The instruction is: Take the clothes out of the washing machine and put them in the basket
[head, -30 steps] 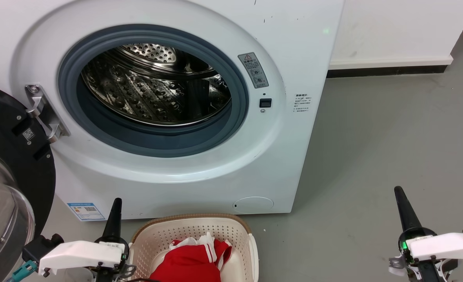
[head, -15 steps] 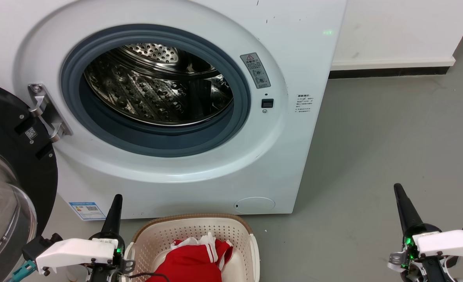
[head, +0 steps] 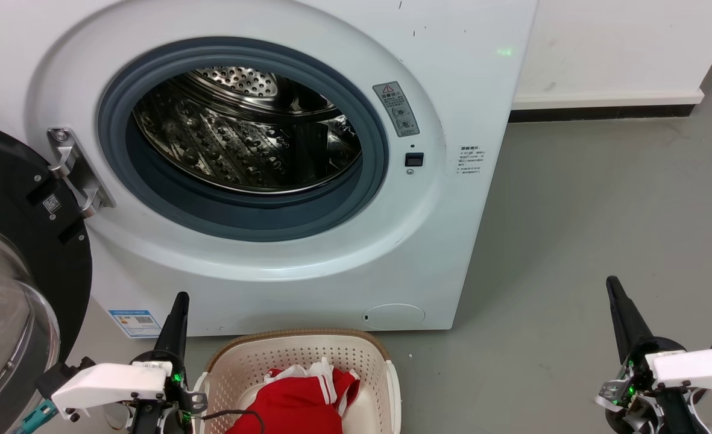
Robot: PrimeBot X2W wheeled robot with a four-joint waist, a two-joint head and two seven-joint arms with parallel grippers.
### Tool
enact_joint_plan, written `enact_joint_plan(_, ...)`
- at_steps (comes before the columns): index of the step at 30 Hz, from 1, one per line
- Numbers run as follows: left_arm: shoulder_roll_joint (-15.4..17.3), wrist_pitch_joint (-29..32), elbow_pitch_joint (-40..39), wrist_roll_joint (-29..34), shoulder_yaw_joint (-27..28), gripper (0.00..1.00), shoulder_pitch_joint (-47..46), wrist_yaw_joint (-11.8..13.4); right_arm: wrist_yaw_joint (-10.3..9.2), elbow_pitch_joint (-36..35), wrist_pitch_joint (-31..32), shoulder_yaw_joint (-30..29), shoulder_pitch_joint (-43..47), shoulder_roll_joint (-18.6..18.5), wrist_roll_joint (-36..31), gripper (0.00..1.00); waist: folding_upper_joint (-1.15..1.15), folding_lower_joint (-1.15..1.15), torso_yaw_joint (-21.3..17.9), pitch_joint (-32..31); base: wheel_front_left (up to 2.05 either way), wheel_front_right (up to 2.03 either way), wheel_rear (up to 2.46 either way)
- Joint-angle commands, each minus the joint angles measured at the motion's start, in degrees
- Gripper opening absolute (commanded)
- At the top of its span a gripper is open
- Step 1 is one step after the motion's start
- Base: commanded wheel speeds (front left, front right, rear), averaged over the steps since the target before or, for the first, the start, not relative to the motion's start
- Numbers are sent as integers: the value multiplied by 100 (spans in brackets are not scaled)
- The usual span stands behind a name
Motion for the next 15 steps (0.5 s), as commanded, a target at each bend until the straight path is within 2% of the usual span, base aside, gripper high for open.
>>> enact_joint_plan(1,-3,41,12,-122,24,0,-66,-40,-3,6,35,-16,-99,-6,135,0,0,0,4,-1,0,0,0)
enact_joint_plan(15,-20,188,72,-736,75,0,-150,-93,-4,72,200,-67,-186,13,735,0,0,0,39,-10,0,0,0)
